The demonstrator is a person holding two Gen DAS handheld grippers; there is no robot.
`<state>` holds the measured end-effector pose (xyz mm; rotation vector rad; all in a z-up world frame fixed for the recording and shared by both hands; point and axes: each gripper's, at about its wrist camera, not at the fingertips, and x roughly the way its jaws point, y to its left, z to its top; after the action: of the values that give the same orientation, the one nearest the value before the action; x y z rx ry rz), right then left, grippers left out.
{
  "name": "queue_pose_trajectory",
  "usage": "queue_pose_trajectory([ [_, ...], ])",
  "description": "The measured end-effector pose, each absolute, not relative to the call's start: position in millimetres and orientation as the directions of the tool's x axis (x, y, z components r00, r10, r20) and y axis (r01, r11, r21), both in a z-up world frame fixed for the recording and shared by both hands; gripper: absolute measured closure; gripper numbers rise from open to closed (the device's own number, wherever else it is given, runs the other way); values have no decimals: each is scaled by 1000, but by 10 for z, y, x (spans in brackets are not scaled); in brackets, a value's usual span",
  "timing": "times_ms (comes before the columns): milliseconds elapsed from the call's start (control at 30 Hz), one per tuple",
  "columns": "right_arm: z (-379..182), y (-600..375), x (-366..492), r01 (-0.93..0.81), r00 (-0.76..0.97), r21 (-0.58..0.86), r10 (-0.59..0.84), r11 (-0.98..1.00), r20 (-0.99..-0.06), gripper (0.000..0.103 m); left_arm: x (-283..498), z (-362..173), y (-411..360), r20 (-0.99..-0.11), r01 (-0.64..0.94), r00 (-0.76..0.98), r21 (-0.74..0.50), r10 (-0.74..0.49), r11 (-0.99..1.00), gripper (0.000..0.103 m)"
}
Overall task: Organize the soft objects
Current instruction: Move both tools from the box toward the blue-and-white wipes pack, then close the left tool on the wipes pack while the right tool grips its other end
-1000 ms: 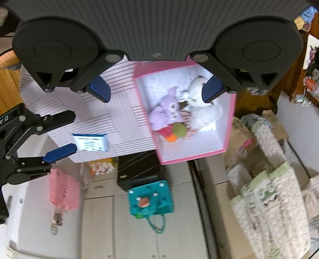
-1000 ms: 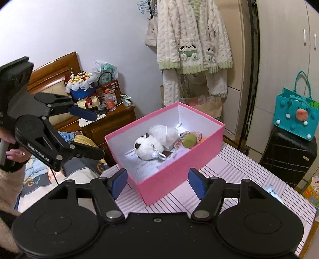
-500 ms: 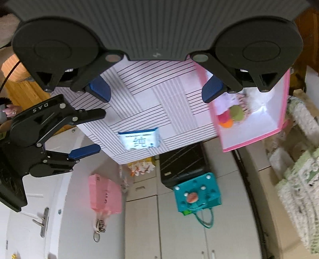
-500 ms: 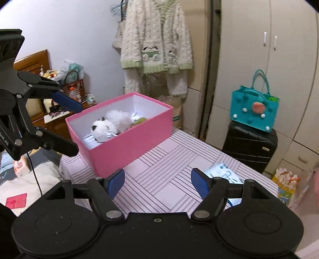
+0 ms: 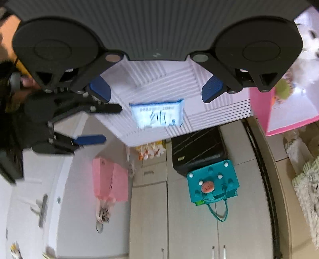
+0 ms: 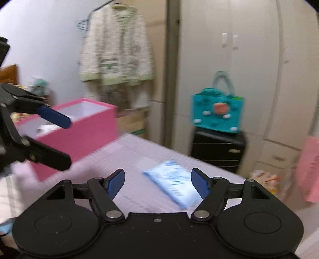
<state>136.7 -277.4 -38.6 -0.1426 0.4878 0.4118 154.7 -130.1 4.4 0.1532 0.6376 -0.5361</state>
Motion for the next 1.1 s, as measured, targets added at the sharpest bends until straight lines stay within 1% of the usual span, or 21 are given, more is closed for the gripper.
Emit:
queue_pose_trajectory([
  [33,-432,-2804,1402,-398,817,-52,328,916,-475,25,1629,-4,-1321,-597,511,676,-42,-432,858,4],
  [100,-501,-2888,1471,-381,821,-36,320,924,-473,25,1788,-100,-1359,-592,492,680,-69,-432,868,5],
  [233,-638,-3078,1672,-342,805,66,329,937,-493,25,2120,-330,-1439,-595,459,671,-137,-443,878,7],
  [367,-793,-3161,1886,-276,806,98,286,956,-518,25,2406,-533,-1484,-608,423,637,-237,-473,875,8],
  [467,-908,-3184,2029,-262,789,147,299,954,-537,25,2565,-660,-1528,-615,399,632,-263,-472,878,9],
  [500,-953,-3190,2078,-254,781,169,305,952,-545,25,2610,-698,-1537,-619,393,632,-262,-466,882,15],
  [533,-1004,-3195,2126,-249,773,189,312,950,-553,25,2662,-741,-1552,-630,387,628,-256,-457,886,24],
  [600,-1107,-3176,2221,-239,752,217,322,946,-575,26,2785,-832,-1564,-663,367,601,-267,-447,891,31],
  [700,-1232,-3165,2322,-214,730,252,326,944,-601,31,2932,-958,-1555,-690,333,569,-305,-448,892,33],
  [767,-1289,-3177,2357,-198,724,278,331,940,-605,33,2992,-1025,-1568,-702,315,569,-296,-429,902,35],
  [867,-1341,-3213,2373,-176,731,294,325,939,-601,39,3057,-1088,-1608,-710,294,591,-251,-382,922,41],
  [933,-1376,-3232,2390,-163,730,307,324,938,-602,44,3083,-1112,-1618,-706,299,600,-238,-376,924,46],
  [967,-1388,-3237,2391,-162,732,310,325,937,-599,46,3098,-1119,-1622,-705,300,600,-239,-378,923,47],
  [1033,-1390,-3227,2384,-164,736,306,323,938,-595,52,3135,-1148,-1625,-708,298,591,-253,-386,920,52],
  [1067,-1393,-3224,2382,-166,736,305,324,938,-595,53,3143,-1156,-1622,-706,294,592,-261,-389,920,53],
  [1100,-1397,-3219,2380,-165,738,304,322,938,-594,57,3149,-1159,-1619,-705,286,595,-265,-387,921,56],
])
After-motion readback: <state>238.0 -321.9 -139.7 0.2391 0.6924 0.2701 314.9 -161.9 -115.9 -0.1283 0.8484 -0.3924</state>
